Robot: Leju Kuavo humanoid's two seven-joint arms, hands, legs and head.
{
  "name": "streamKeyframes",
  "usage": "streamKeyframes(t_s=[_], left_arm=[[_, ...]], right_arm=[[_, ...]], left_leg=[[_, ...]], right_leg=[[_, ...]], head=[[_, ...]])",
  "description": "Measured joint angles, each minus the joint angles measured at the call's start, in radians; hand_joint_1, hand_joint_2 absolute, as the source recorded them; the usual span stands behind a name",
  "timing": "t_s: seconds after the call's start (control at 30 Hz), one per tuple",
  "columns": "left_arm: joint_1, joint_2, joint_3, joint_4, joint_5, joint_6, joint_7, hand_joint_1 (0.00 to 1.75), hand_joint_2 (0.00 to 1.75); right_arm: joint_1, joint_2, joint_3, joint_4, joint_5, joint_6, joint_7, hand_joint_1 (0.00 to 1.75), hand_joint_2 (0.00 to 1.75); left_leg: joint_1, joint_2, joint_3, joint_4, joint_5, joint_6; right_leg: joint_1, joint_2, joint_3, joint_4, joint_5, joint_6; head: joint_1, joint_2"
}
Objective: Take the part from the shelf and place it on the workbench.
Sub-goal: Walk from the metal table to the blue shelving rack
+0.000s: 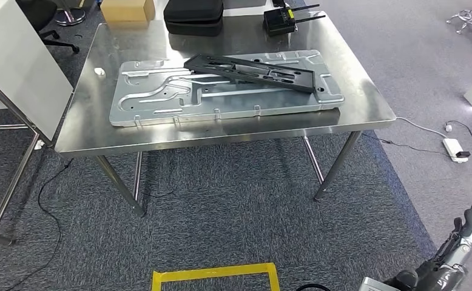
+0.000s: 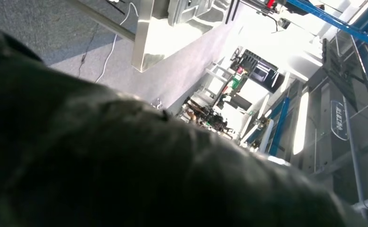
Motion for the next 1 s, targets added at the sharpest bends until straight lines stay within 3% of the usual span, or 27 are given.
streamKeyframes(t_s=[0.03,0.13,0.17,0.23,0.3,0.33,0.37,0.4,0.47,0.53,0.63,0.67,0.73,0.8,0.83,0.87,0.9,0.93,1.0], left_arm=[[0.000,-0.001,0.000,0.000,0.000,0.000,0.000,0.00,0.00],[0.000,-0.001,0.001,0.000,0.000,0.001,0.000,0.00,0.00],[0.000,0.000,0.001,0.000,0.000,0.001,0.000,0.00,0.00],[0.002,0.001,0.002,0.000,0.000,0.001,0.000,0.00,0.00],[0.003,0.001,0.002,0.000,0.000,0.001,0.000,0.00,0.00],[0.003,0.001,0.002,0.000,-0.001,0.001,0.000,0.00,0.00],[0.003,0.001,0.002,0.000,-0.001,0.001,0.000,0.00,0.00],[0.003,0.001,0.003,0.000,-0.001,0.001,0.001,0.00,0.00],[0.001,0.002,0.003,0.000,-0.001,0.001,0.001,0.00,0.00],[0.000,0.003,0.003,0.000,-0.001,0.001,0.002,0.00,0.00],[0.001,0.002,0.004,0.000,-0.001,0.001,0.003,0.00,0.00],[0.001,0.002,0.004,0.000,-0.001,0.001,0.005,0.00,0.00],[0.000,0.001,0.004,0.000,-0.001,0.001,0.006,0.00,0.00],[0.000,0.002,0.004,0.000,-0.001,0.001,0.007,0.00,0.00],[0.001,0.002,0.005,0.000,-0.001,0.001,0.007,0.00,0.00],[0.001,0.002,0.005,0.000,-0.001,0.001,0.007,0.00,0.00],[0.001,0.002,0.005,0.000,-0.001,0.001,0.007,0.00,0.00],[0.001,0.001,0.005,0.000,-0.001,0.000,0.007,0.00,0.00],[0.001,0.000,0.005,0.000,-0.001,0.000,0.007,0.00,0.00]], right_arm=[[0.001,0.000,0.000,0.000,-0.001,0.000,0.000,0.00,0.00],[0.002,0.002,-0.001,-0.001,-0.004,0.000,0.000,0.00,0.00],[0.002,0.003,-0.001,-0.001,-0.005,0.000,0.000,0.00,0.00],[0.003,0.006,-0.001,-0.001,-0.006,0.000,0.000,0.00,0.00],[0.004,0.006,-0.002,0.000,-0.007,0.000,0.000,0.00,0.00],[0.004,0.006,-0.002,0.000,-0.008,0.000,0.000,0.00,0.00],[0.004,0.006,-0.002,0.000,-0.008,0.000,0.000,0.00,0.00],[0.005,0.006,-0.003,0.000,-0.008,0.000,0.000,0.00,0.00],[0.006,0.006,-0.006,0.000,-0.008,0.000,0.000,0.00,0.00],[0.006,0.007,-0.007,0.000,-0.008,0.000,0.000,0.00,0.00],[0.008,0.007,-0.008,0.001,-0.009,0.000,0.003,0.00,0.00],[0.009,0.007,-0.008,0.002,-0.010,0.000,0.005,0.00,0.00],[0.010,0.007,-0.009,0.006,-0.011,0.000,0.007,0.00,0.00],[0.010,0.007,-0.009,0.011,-0.012,0.000,0.009,0.00,0.00],[0.010,0.007,-0.010,0.014,-0.012,0.000,0.009,0.00,0.00],[0.010,0.007,-0.010,0.017,-0.013,0.000,0.009,0.00,0.00],[0.010,0.007,-0.010,0.019,-0.013,0.000,0.009,0.00,0.00],[0.010,0.007,-0.010,0.021,-0.013,0.000,0.009,0.00,0.00],[0.009,0.007,-0.010,0.023,-0.013,0.000,0.010,0.00,0.00]], left_leg=[[0.000,0.000,-0.003,0.001,0.005,-0.006],[-0.001,-0.001,-0.008,0.000,0.015,-0.025],[0.000,-0.003,-0.015,0.013,-0.002,-0.030],[0.003,-0.007,-0.043,0.094,-0.082,-0.038],[0.007,-0.007,-0.074,0.213,-0.160,-0.046],[0.009,-0.007,-0.076,0.251,-0.171,-0.050],[0.011,-0.007,-0.063,0.258,-0.161,-0.053],[0.013,-0.007,-0.031,0.227,-0.136,-0.055],[0.016,-0.008,0.065,0.092,-0.096,-0.055],[0.012,-0.010,0.119,-0.001,-0.092,-0.047],[0.009,-0.009,0.108,-0.016,-0.086,-0.025],[0.010,-0.007,0.102,-0.018,-0.077,-0.015],[0.013,-0.002,0.084,-0.021,-0.059,0.001],[0.011,0.000,0.062,-0.020,-0.042,0.007],[0.009,0.001,0.051,-0.018,-0.034,0.007],[0.008,0.002,0.041,-0.016,-0.027,0.007],[0.008,0.002,0.031,-0.012,-0.020,0.006],[0.007,0.001,0.021,-0.008,-0.015,0.004],[0.006,0.000,0.007,-0.001,-0.005,-0.003]], right_leg=[[0.004,0.000,0.015,-0.030,0.001,-0.004],[0.003,-0.002,0.004,-0.049,0.016,-0.017],[0.000,-0.003,-0.002,-0.054,0.026,-0.024],[-0.005,-0.007,-0.019,-0.062,0.045,-0.036],[-0.004,-0.008,-0.042,-0.059,0.060,-0.040],[-0.004,-0.008,-0.055,-0.055,0.068,-0.038],[-0.005,-0.008,-0.068,-0.049,0.074,-0.036],[-0.006,-0.008,-0.079,-0.042,0.079,-0.033],[-0.007,-0.008,-0.101,-0.024,0.086,-0.025],[-0.006,-0.008,-0.115,-0.010,0.093,-0.013],[-0.007,-0.008,-0.121,-0.006,0.105,0.008],[-0.008,-0.006,-0.127,0.003,0.093,0.013],[-0.010,-0.003,-0.152,0.073,0.020,0.021],[-0.010,-0.003,-0.185,0.193,-0.066,0.026],[-0.010,-0.003,-0.190,0.237,-0.082,0.028],[-0.010,-0.003,-0.180,0.251,-0.077,0.028],[-0.010,-0.003,-0.151,0.226,-0.055,0.025],[-0.009,-0.003,-0.106,0.168,-0.028,0.021],[-0.005,-0.003,-0.014,0.026,-0.003,0.009]], head=[[0.000,0.000],[0.000,0.000],[-0.001,0.000],[-0.002,0.000],[-0.003,0.000],[-0.003,0.000],[-0.003,0.000],[-0.003,0.000],[-0.004,0.000],[-0.003,0.000],[-0.002,0.000],[-0.002,0.000],[-0.001,0.000],[-0.001,0.000],[-0.002,0.000],[-0.002,0.000],[-0.002,0.000],[-0.002,0.000],[-0.002,0.000]])
